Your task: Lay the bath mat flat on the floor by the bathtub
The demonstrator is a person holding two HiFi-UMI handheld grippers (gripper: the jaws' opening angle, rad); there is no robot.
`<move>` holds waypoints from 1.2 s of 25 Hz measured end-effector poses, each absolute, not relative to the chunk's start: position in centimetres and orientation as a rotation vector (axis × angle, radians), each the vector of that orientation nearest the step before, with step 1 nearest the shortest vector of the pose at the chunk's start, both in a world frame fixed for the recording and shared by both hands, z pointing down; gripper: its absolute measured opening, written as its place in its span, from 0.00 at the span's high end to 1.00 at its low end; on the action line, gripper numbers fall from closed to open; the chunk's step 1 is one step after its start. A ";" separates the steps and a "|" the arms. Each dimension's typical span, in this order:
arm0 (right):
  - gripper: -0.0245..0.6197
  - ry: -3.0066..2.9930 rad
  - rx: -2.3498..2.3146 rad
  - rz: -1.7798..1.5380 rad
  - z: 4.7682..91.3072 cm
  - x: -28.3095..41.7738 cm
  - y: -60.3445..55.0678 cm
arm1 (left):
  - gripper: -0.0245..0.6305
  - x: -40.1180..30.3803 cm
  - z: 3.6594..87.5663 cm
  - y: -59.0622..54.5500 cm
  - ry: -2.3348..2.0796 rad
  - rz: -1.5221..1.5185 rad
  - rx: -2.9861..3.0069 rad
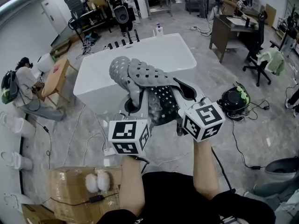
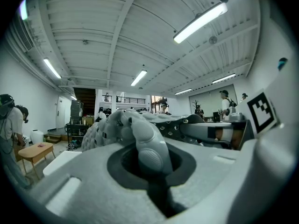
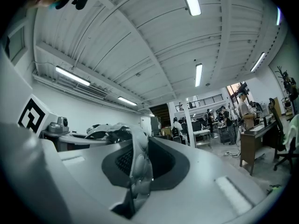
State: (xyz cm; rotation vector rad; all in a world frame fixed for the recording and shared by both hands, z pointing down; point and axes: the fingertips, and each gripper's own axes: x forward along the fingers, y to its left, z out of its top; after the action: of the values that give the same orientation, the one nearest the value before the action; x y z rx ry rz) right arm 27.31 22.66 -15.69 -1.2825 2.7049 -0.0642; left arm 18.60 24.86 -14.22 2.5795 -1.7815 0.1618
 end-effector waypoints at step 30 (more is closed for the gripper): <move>0.93 2.713 -1.395 -0.348 -6.9 9.4 3.6 | 0.92 0.8 -5.8 6.0 -1.672 0.300 2.462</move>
State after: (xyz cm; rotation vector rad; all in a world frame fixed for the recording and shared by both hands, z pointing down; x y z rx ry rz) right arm 9.39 3.56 -6.95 -1.3954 2.7128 -0.3480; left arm 0.80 5.97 -5.79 2.4621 -1.6721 0.3003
